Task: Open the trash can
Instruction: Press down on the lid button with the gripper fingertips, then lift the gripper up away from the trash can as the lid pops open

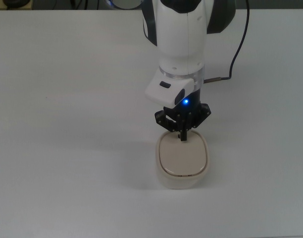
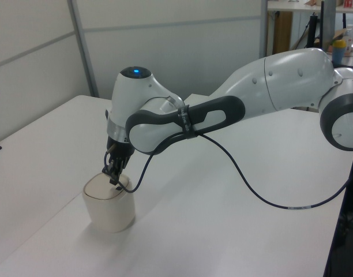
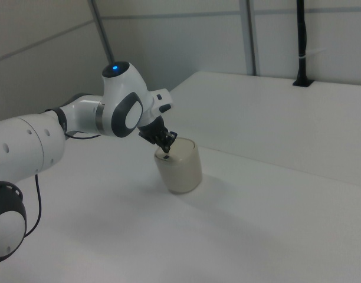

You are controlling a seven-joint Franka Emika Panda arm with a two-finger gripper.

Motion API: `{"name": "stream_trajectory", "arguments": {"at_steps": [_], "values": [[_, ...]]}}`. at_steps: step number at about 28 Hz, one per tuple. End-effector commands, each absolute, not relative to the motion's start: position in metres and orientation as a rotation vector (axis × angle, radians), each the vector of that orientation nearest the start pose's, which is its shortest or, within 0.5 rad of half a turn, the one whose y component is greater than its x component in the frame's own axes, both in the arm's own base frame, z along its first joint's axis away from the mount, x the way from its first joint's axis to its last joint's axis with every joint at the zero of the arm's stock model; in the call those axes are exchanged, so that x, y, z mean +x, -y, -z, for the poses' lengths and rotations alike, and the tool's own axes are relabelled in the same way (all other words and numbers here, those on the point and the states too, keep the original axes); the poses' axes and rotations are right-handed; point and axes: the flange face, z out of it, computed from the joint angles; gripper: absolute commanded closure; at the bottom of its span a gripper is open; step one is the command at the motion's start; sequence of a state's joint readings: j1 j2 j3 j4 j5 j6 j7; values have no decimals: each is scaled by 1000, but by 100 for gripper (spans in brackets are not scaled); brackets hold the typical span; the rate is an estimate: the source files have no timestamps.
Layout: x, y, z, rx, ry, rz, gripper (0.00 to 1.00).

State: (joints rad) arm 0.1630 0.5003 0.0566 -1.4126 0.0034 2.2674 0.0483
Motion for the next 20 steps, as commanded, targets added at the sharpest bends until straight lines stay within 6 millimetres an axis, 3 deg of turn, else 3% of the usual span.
{"name": "stream_trajectory", "arguments": {"at_steps": [1, 6, 14, 20], "values": [[723, -155, -429, -3024, 232, 511, 100], [726, -156, -404, -3041, 239, 468, 100], [725, -156, -409, -3040, 236, 475, 100], [714, -146, -474, -3000, 195, 558, 100]]}}
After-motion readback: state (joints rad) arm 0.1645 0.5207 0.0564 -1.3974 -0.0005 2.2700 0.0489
